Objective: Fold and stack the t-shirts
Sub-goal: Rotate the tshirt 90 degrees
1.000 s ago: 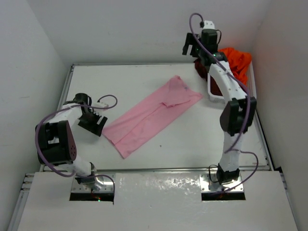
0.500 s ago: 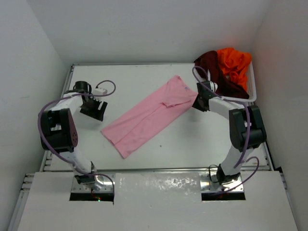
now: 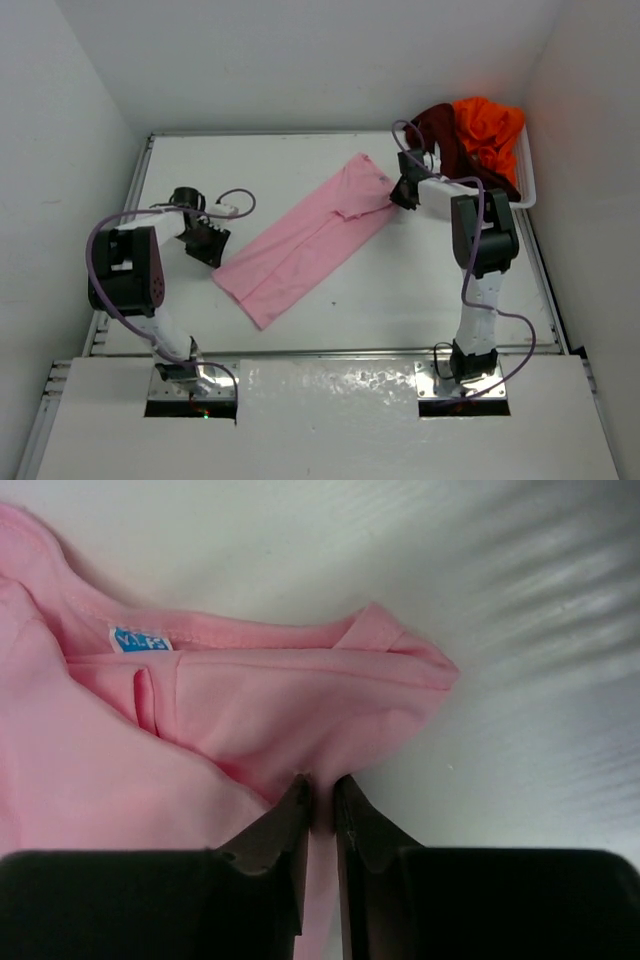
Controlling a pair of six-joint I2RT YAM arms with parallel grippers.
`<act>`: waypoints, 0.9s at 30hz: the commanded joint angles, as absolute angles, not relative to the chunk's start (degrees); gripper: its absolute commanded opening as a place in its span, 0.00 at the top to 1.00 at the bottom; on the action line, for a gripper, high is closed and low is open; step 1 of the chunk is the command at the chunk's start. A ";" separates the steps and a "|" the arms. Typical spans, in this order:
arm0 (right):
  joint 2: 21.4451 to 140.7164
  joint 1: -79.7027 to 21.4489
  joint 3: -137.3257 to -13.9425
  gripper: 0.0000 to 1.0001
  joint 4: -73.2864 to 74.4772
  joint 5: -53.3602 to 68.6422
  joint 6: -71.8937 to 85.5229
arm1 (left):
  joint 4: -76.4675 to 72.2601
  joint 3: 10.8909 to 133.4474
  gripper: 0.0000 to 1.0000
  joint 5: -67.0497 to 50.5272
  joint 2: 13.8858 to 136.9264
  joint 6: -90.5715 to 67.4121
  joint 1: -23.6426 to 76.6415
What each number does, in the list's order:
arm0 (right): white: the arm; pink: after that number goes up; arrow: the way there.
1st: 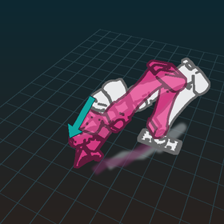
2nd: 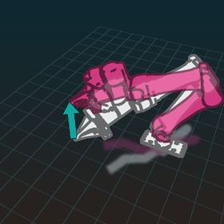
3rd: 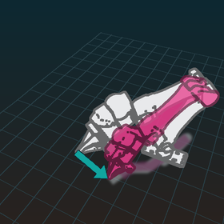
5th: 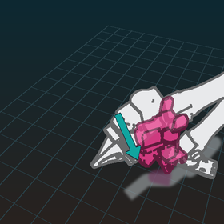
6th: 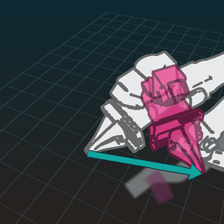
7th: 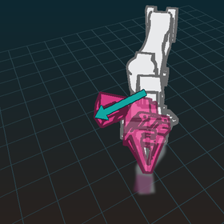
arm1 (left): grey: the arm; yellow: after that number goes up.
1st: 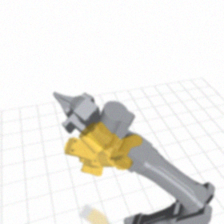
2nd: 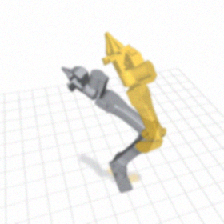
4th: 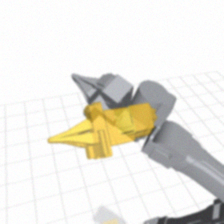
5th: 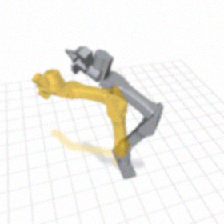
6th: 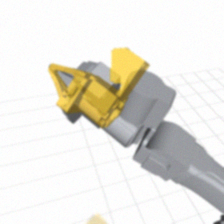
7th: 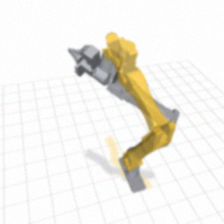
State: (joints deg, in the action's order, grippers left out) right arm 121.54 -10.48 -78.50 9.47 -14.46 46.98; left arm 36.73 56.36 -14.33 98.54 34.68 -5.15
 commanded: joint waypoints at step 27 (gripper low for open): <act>147.15 -7.73 -129.39 0.30 10.55 -4.13 34.20 | 37.35 43.42 0.42 -23.30 92.92 42.98 18.11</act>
